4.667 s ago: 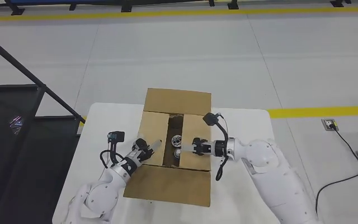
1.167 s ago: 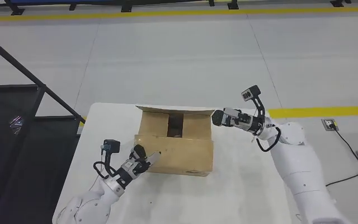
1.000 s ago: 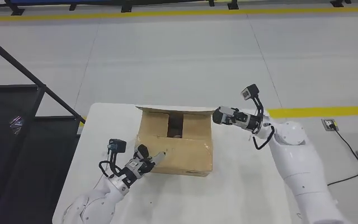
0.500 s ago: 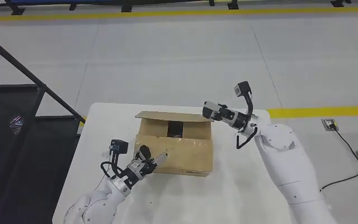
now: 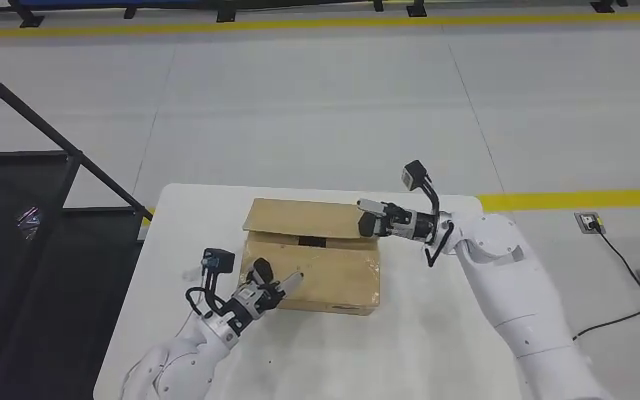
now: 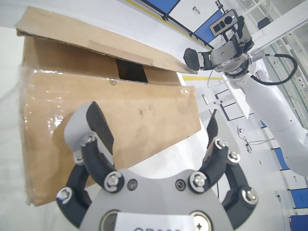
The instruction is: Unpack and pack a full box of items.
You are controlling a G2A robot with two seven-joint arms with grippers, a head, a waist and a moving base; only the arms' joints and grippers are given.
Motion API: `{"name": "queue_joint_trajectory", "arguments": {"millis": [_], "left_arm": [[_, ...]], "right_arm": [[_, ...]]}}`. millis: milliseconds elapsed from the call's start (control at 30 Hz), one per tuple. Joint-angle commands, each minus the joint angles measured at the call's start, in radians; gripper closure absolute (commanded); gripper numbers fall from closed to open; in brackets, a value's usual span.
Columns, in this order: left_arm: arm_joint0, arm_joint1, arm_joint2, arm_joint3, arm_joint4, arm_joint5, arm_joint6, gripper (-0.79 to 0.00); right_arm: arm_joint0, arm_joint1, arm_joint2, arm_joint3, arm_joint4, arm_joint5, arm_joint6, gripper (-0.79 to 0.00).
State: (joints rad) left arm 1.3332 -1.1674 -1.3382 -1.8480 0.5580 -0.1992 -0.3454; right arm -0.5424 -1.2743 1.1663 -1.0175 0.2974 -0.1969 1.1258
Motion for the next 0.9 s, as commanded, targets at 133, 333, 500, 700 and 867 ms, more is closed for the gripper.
{"name": "queue_joint_trajectory", "arguments": {"millis": [133,333,500,700,867], "left_arm": [[-0.007,-0.004,0.016,0.002,0.022,0.021,0.021,-0.785],[-0.006,-0.006,0.017,-0.001,0.021,0.029,0.045,-0.785],[0.017,-0.008,-0.032,-0.021,-0.029,0.059,0.117,-0.785],[0.096,-0.01,-0.145,-0.034,-0.145,0.118,0.256,-0.785],[0.137,-0.009,-0.197,-0.054,-0.188,0.114,0.281,-0.785]], "right_arm": [[0.0,-0.002,-0.028,0.024,-0.003,0.034,0.03,-0.785],[-0.027,0.002,-0.033,0.018,-0.013,0.028,0.001,-0.785],[-0.045,0.004,-0.034,0.021,-0.002,0.011,0.003,-0.785],[-0.053,0.005,-0.037,0.015,-0.004,-0.012,-0.006,-0.785],[-0.053,0.005,-0.037,0.015,-0.004,-0.012,-0.006,-0.785]]}}
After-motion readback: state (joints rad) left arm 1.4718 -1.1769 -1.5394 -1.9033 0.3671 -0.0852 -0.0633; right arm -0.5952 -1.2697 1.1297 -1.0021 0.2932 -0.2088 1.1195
